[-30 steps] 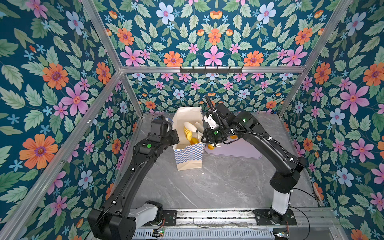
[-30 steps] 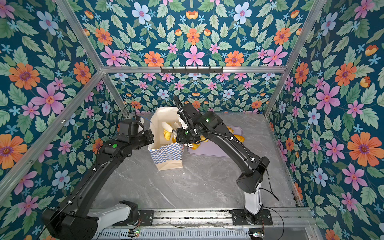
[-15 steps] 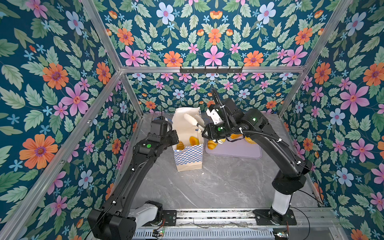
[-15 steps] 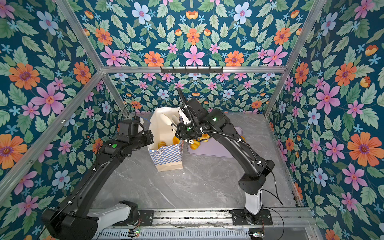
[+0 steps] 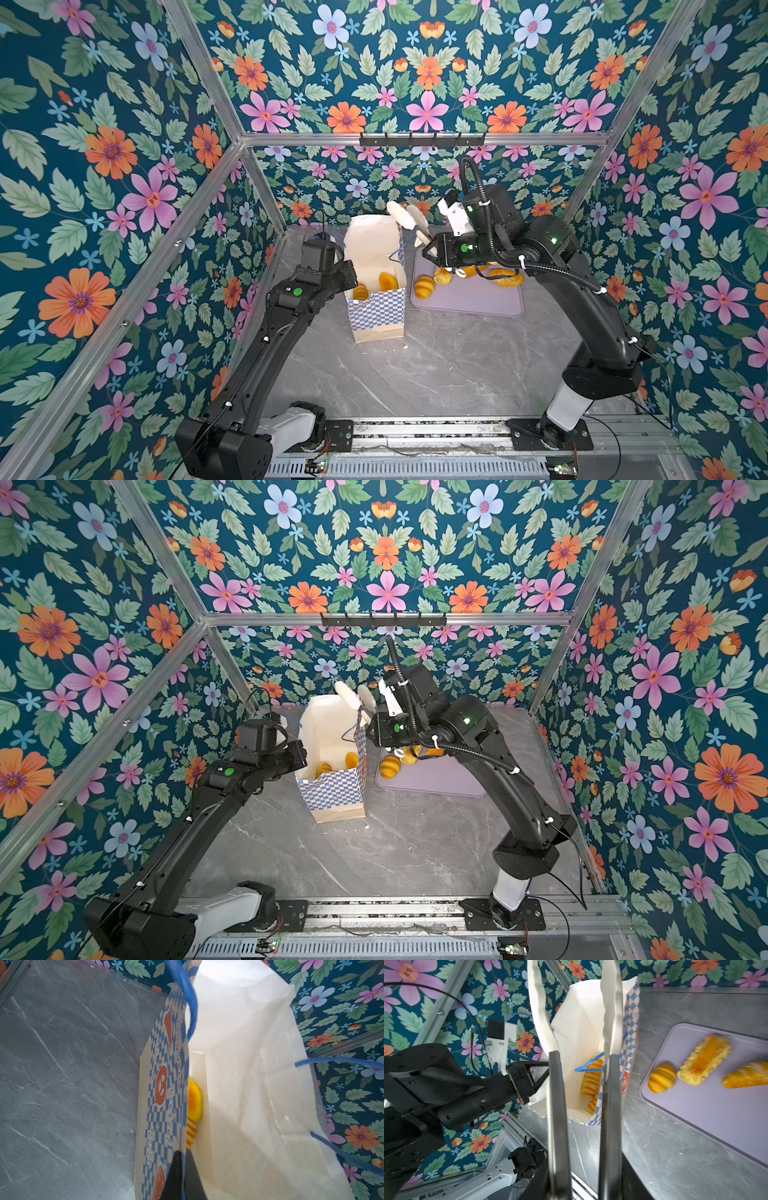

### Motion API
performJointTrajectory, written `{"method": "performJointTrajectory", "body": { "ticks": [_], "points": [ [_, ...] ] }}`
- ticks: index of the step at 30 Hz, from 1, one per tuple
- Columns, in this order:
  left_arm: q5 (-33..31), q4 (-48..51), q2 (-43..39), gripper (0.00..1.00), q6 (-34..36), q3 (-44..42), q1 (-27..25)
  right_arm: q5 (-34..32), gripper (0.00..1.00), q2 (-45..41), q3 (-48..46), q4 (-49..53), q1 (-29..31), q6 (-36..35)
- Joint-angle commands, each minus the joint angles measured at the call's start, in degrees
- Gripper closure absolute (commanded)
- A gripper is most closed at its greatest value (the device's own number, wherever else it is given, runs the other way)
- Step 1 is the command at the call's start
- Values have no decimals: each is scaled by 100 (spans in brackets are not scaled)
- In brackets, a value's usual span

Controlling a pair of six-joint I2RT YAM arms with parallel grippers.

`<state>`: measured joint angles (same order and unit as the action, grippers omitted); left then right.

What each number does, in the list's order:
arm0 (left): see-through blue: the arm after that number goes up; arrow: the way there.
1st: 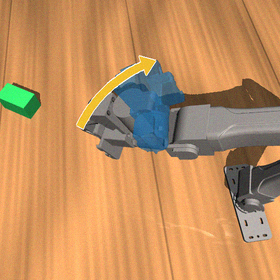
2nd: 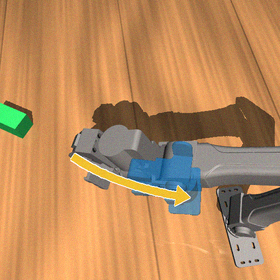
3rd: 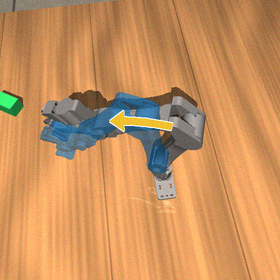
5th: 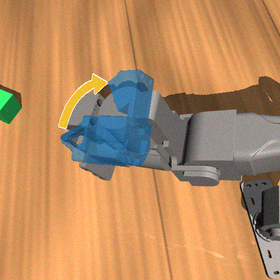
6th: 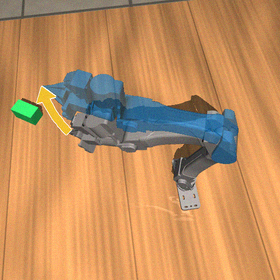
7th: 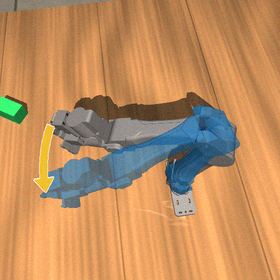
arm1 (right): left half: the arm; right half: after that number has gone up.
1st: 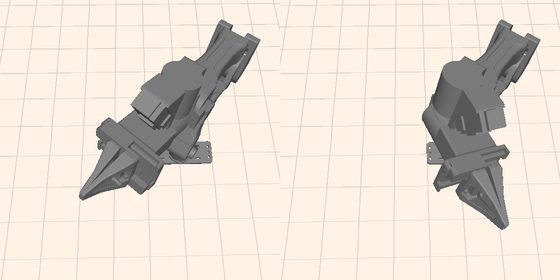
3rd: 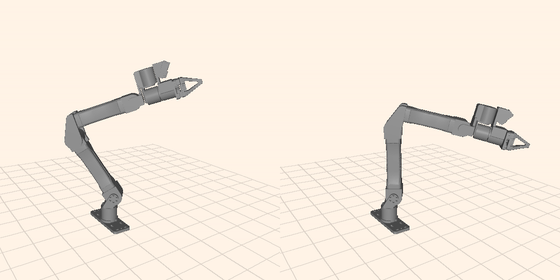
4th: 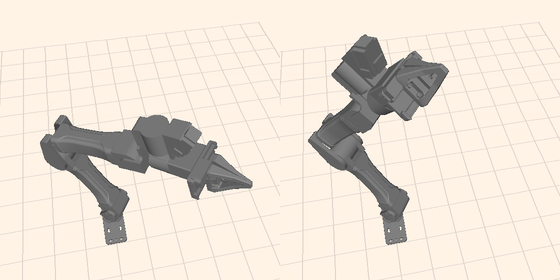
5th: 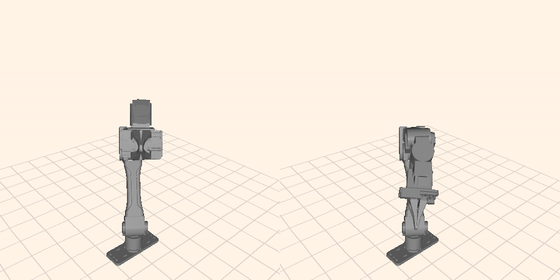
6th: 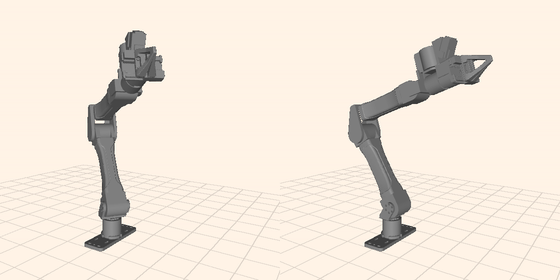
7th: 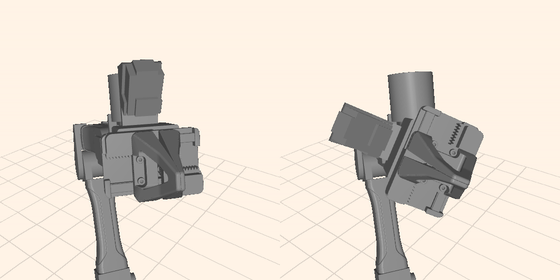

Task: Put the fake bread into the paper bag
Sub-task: 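Withdraw the tongs from the bag and move them over the lavender tray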

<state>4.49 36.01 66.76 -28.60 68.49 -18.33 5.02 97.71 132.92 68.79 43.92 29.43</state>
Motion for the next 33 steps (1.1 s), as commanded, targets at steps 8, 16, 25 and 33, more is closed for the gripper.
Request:
{"method": "performJointTrajectory", "body": {
  "ticks": [8, 16, 25, 33],
  "points": [
    [-6, -111, -8, 95, -40, 15, 5, -180, 60, -1245, -1540, -463, -742, 62],
    [3, -120, 63, 95, -41, 71, 0, 59, 59, -1929, -2879, -732, -1326, 155],
    [34, -147, 109, 95, -36, 89, 5, 109, 59, -2072, -4080, -1171, -1385, 314],
    [9, -112, 70, 95, -35, 85, 5, 332, 59, -1859, -4874, -1729, -1460, 492]
  ]
}}
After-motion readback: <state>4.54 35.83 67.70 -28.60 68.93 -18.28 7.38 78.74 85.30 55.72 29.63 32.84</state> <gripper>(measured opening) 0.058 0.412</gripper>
